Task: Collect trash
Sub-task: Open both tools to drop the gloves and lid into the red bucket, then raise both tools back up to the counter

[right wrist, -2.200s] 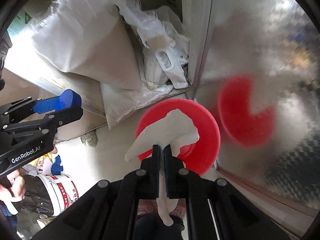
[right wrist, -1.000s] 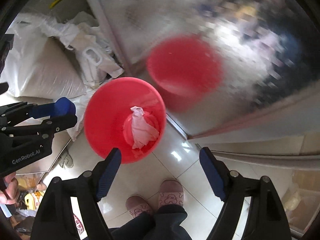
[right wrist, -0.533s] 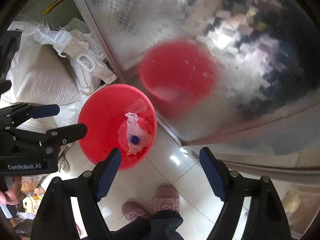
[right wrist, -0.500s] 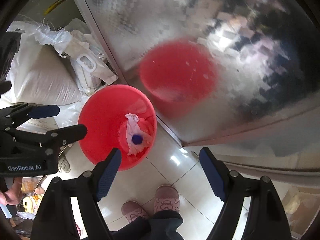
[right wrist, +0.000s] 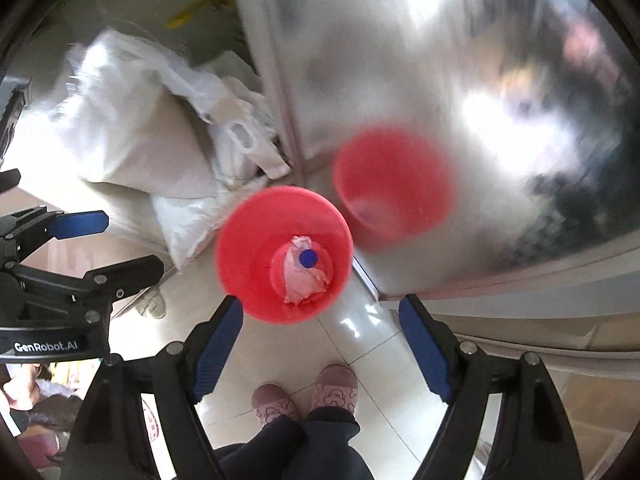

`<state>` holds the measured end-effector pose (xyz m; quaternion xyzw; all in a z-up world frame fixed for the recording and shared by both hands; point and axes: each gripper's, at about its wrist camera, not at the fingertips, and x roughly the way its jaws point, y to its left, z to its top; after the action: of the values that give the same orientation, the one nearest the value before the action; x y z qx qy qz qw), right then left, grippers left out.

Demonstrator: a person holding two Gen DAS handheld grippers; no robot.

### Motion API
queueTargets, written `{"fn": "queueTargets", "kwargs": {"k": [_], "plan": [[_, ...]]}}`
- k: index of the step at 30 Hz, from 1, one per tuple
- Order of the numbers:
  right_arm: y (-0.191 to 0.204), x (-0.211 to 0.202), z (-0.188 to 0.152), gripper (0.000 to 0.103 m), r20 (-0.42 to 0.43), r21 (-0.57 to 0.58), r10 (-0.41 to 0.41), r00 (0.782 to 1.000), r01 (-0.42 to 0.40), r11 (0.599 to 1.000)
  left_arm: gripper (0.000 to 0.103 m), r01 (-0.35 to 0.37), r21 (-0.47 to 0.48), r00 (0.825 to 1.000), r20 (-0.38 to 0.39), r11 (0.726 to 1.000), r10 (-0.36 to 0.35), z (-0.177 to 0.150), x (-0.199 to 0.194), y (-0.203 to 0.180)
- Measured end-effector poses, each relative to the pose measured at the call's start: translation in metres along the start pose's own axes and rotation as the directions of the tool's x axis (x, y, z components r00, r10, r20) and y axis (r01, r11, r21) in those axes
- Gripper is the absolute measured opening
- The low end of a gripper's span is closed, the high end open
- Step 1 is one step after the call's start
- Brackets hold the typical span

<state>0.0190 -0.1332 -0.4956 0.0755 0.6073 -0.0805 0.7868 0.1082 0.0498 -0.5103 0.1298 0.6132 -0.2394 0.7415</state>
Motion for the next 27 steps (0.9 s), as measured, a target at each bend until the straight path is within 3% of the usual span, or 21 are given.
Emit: {"fn": "queueTargets", "kwargs": {"k": [8,13,19,25,27], "plan": [[0.028,-0.106,0.017,0.079,0.055,-0.09,0.034,0.998,-0.029,0.995,0.085,-0.028,-0.094,0.999,0.036,0.995,0.031,-0.011,-0.128,0.006],[0.044,-0.177,0.033,0.079,0.132,-0.122,0.037,0.991,-0.021,0.992,0.087,-0.048,-0.126,0.995,0.082,0.991,0.059,-0.008,-0.206,0.005],[0.052,-0.251,0.057,0.079,0.226,-0.132,0.038,0.973,-0.008,0.991,0.09,-0.057,-0.134,0.981,0.178,0.989,0.08,0.009,-0.288,0.0],[0.05,-0.312,0.074,0.079,0.316,-0.097,0.005,0.949,0.027,0.995,0.103,-0.081,-0.102,0.957,0.271,0.991,0.106,0.032,-0.355,-0.01],[0.046,-0.326,0.08,0.079,0.339,-0.088,-0.001,0.941,0.033,0.996,0.103,-0.079,-0.083,0.948,0.301,0.993,0.1,0.039,-0.37,-0.015]]}}
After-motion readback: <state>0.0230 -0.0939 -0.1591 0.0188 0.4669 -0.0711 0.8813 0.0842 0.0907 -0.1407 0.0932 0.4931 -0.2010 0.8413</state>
